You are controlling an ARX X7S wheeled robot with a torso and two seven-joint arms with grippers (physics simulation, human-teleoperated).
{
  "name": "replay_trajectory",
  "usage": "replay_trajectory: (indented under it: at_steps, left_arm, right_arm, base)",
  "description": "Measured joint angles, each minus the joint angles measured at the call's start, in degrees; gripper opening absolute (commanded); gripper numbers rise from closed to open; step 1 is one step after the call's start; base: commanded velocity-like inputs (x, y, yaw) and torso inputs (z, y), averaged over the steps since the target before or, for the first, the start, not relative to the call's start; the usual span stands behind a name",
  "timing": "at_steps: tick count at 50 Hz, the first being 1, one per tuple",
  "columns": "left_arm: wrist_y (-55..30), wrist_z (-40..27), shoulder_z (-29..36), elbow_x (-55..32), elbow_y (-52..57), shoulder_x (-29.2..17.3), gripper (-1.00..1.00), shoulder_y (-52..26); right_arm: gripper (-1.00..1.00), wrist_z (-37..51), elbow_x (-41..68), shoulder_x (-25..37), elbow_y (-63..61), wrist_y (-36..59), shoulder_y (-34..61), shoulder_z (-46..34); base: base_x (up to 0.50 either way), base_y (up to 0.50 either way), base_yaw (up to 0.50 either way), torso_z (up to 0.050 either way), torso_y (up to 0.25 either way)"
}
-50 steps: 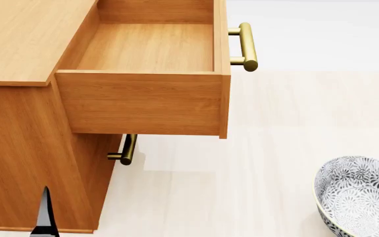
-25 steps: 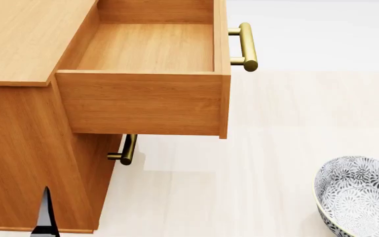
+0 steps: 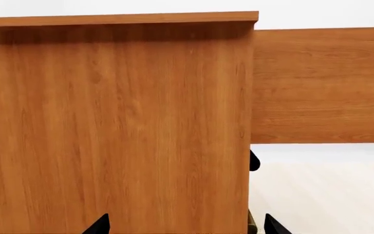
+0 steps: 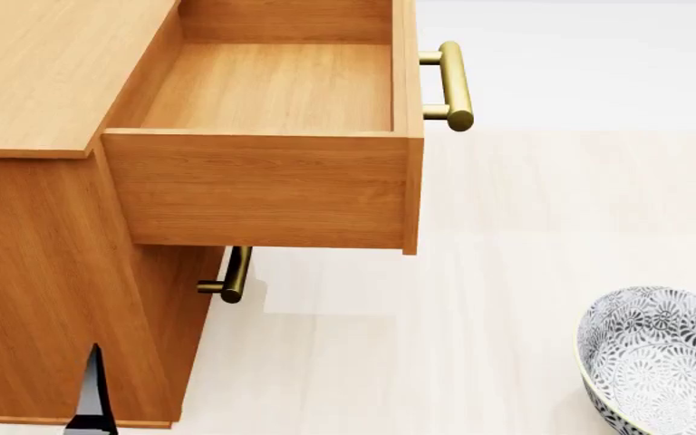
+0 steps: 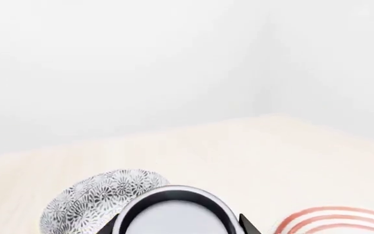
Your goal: Put the ketchup in the top drawer of the cabinet.
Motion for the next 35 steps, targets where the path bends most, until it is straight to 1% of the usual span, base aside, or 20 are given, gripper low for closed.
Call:
replay_trajectory:
  at_steps: [9,17,25,35]
  left_arm:
    - [-0.20,-0.13,0.01,-0.25,0.16,-0.29,1.00,0.05]
    - [-0.23,-0.31,0.03,-0.35,0.18,-0.47,1.00,0.06]
    - [-0.05,-0.45,0.04,-0.49,-0.06,-0.53,1.00,0.03]
    - [0.18,-0.66,-0.04,-0.75,-0.33,-0.61,1.00,0.10]
  right_arm:
    - [-1.00,6.55,5.53,4.89,-8.37,9.71,2.72,2.42]
    - [-1.00,13.65,13.07,10.86,-15.29,18.76,6.82,5.71]
    - [-1.00,23.68,25.61,19.65,-20.48,27.40,13.79,8.95]
    - [-1.00,35.14,37.84,30.93,-21.41,32.34,24.48,6.70]
  base:
    - [0.00,0.00,0.00,0.000,0.000]
    - [0.00,0.00,0.00,0.000,0.000]
    - [0.00,0.00,0.00,0.000,0.000]
    - [0.00,0.00,0.00,0.000,0.000]
